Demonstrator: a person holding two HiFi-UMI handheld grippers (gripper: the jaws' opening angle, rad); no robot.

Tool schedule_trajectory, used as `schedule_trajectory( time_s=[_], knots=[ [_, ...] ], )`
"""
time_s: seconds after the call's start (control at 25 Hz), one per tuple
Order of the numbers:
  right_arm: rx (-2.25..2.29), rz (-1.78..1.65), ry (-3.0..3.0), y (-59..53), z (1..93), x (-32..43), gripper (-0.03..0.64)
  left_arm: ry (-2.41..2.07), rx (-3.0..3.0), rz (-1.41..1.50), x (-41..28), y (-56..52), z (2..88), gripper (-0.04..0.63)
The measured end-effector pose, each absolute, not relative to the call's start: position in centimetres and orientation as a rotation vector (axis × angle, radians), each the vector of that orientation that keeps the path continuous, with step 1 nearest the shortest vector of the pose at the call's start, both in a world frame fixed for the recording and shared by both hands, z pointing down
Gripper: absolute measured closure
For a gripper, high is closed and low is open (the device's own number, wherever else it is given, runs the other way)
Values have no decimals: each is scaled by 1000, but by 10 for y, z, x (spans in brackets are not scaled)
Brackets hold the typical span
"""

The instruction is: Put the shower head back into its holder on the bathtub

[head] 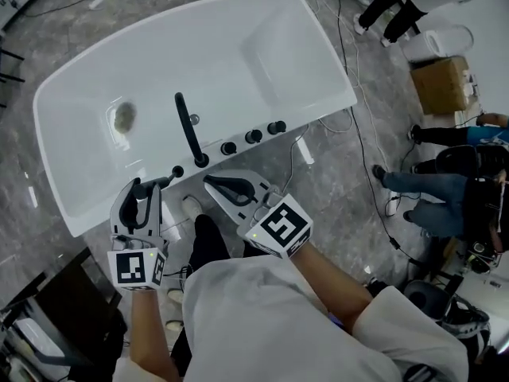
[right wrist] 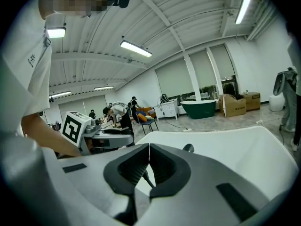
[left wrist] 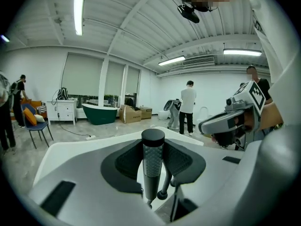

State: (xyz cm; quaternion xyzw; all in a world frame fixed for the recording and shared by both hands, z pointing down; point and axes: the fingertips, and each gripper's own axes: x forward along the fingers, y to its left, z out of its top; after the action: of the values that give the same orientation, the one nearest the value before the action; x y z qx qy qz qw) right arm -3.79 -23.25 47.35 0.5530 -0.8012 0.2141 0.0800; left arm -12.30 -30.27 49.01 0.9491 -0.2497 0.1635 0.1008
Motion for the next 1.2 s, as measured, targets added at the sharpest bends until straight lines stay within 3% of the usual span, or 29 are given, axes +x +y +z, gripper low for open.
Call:
schedule_trajectory(
  time_s=[1.2],
  knots=[
    [1629,805,-2276,-206,563,4,598,-766,2667,770,-90,-307,673,450]
  ],
)
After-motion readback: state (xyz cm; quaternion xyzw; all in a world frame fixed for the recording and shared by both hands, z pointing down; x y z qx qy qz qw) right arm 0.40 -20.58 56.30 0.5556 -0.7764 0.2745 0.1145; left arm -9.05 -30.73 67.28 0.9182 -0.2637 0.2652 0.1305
